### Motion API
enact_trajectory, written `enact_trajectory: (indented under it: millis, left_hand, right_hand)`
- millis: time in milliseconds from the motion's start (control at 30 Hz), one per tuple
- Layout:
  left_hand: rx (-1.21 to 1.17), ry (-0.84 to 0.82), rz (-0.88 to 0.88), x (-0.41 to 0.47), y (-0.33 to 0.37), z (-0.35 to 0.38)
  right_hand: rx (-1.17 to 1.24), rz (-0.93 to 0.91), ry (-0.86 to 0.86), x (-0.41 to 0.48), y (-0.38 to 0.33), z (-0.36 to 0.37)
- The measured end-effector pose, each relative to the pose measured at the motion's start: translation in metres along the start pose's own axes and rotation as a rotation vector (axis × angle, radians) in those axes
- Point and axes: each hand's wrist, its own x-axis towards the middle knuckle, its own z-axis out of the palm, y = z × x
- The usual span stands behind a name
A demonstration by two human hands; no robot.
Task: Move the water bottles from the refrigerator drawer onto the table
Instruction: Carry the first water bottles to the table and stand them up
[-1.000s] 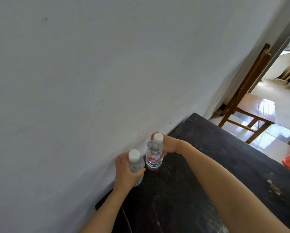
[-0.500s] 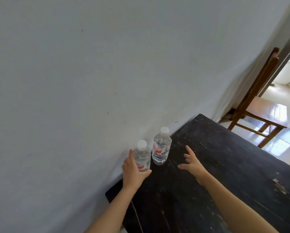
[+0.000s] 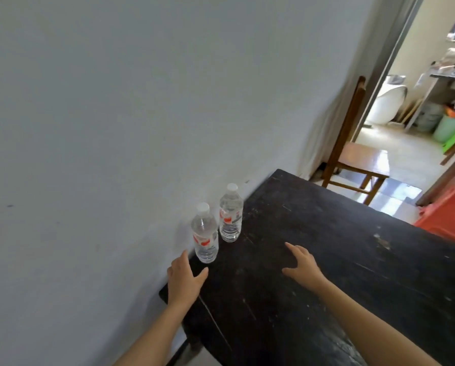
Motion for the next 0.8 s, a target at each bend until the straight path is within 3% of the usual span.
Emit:
enact_trajectory:
  millis: [167,367,800]
  left_hand:
    - [-0.081,-0.081,0.212,-0.011,0.009,-0.005]
    - [-0.138,-0.28,0.471,-0.056,-0.001,-0.021]
    - [-0.234,-0.715,1.031,-0.265,0.021,-0.037]
  right_hand:
    - [-0.09,0.132,0.234,-0.083,0.012,-0.006]
    - [-0.027,0.361,0.463,-0.221,0.006,0.048]
    - [0.015,0.821,0.777,-0.541,-0.004,0.134]
